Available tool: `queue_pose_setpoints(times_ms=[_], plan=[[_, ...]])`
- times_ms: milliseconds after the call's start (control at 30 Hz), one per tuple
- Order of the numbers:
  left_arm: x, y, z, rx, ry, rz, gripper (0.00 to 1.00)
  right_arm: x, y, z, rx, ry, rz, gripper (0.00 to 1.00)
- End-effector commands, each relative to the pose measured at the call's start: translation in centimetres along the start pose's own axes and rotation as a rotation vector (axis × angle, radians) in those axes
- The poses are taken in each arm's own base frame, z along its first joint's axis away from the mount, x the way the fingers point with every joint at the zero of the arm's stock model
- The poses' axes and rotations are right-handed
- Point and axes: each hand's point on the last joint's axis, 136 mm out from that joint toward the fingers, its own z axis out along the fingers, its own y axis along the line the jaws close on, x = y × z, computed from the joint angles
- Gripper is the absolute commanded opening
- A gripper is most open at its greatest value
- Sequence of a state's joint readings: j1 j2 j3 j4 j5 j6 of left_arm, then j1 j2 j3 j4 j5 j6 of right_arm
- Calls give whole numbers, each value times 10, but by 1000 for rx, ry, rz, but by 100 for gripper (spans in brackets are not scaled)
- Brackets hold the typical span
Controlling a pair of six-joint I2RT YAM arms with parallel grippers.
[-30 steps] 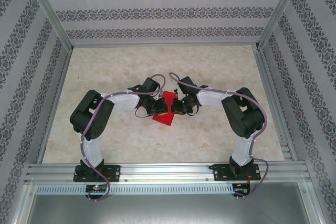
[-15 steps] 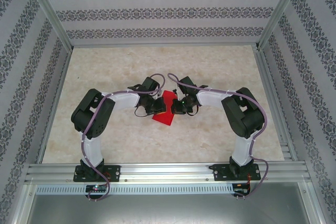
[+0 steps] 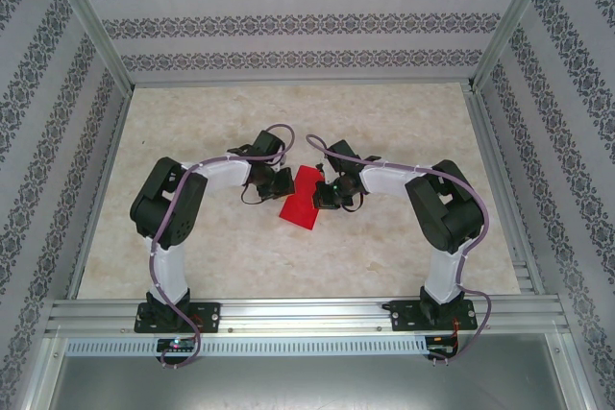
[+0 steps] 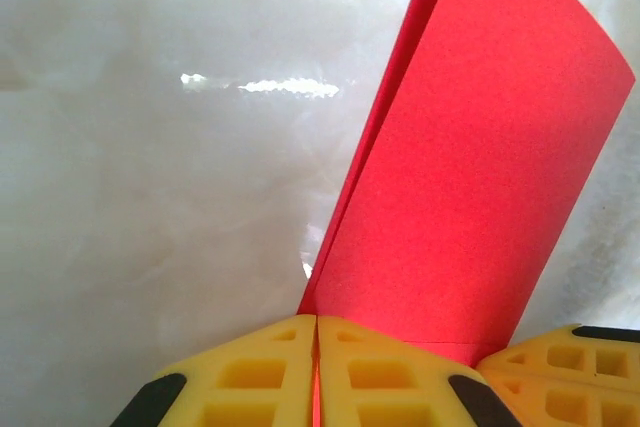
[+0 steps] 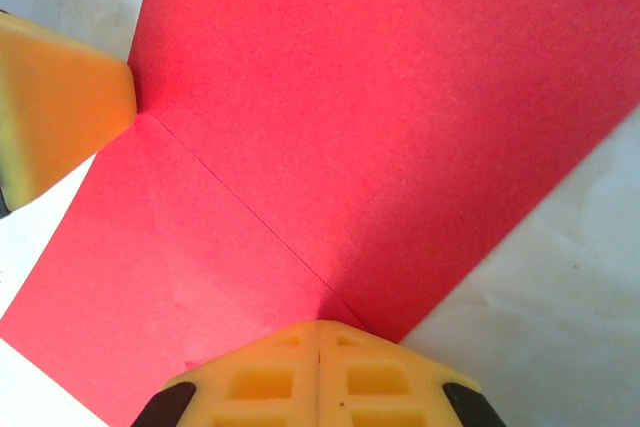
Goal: Fold a paper plane with a square sheet of paper (pick it up from the middle)
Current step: Fold the triangle a second time at the center of the table.
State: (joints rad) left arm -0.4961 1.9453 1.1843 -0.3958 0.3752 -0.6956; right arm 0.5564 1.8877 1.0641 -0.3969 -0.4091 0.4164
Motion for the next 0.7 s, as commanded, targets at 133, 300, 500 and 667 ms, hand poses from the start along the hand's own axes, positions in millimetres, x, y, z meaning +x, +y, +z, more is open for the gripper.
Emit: queue_pose_setpoints(times_ms=[133, 300, 500, 667], plan=[[-19, -3, -22, -14, -49, 77, 11, 68, -80, 23, 301, 197, 73, 5], [-11, -43, -47, 143, -71, 124, 11, 68, -80, 24, 295, 198, 78, 5], [21, -47, -19, 181, 32, 96, 10, 69, -80, 25, 291, 204, 80, 5], [34, -36, 2, 152, 99, 73, 8, 69, -80, 27, 292, 208, 77, 5]])
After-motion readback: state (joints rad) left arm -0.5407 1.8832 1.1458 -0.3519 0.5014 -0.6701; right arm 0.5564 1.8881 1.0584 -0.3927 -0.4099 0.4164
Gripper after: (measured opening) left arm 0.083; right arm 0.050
